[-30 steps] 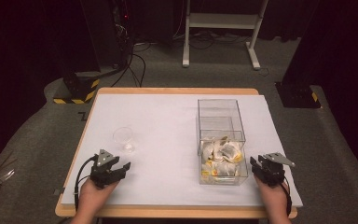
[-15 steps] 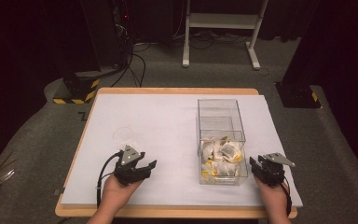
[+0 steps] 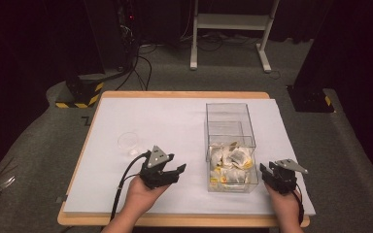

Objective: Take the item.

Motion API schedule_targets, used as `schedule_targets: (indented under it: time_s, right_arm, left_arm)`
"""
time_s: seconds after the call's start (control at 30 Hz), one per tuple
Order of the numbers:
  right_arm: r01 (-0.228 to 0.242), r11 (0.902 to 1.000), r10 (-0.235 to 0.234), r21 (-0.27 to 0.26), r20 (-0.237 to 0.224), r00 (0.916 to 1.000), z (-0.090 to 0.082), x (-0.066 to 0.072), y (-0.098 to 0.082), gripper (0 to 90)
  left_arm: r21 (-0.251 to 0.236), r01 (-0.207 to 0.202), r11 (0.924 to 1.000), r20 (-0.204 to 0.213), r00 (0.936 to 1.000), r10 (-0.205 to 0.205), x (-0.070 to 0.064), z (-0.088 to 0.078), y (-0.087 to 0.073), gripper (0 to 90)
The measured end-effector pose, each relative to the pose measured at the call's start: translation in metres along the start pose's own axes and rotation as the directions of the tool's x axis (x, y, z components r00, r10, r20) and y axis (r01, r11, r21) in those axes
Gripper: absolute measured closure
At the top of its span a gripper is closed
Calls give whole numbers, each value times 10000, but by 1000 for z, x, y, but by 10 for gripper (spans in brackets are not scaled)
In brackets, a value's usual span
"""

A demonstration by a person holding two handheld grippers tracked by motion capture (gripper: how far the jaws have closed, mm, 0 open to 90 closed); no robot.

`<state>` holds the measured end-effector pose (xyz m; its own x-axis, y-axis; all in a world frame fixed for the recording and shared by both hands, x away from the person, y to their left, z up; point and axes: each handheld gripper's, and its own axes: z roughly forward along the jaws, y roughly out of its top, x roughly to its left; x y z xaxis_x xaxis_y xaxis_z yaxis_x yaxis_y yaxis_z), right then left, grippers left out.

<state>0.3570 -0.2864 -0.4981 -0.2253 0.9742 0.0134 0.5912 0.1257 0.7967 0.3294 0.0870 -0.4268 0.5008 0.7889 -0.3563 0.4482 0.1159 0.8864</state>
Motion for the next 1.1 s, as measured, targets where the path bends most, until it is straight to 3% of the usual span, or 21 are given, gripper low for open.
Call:
schedule_targets:
  time_s: [0.37, 0.6, 0.9, 1.1]
  right_arm:
    - [-19, 10000, 19, -5, 4, 10000, 0, 0, 0, 588]
    - [5, 10000, -5, -24, -8, 10000, 0, 0, 0, 587]
    - [27, 10000, -27, -48, -17, 10000, 0, 0, 0, 586]
    - [18, 10000, -18, -49, -19, 10000, -1, 0, -1, 586]
  left_arm:
    - [-76, -46, 10000, 629, 9980, 51, -30, 19, 8, 427]
    - [122, -533, 9985, 1085, 9928, 517, -55, 38, 12, 433]
    - [397, -789, 9961, 1239, 9896, 734, -73, 61, 11, 461]
    - [615, -1271, 9900, 1062, 9871, 1201, -81, 77, 10, 509]
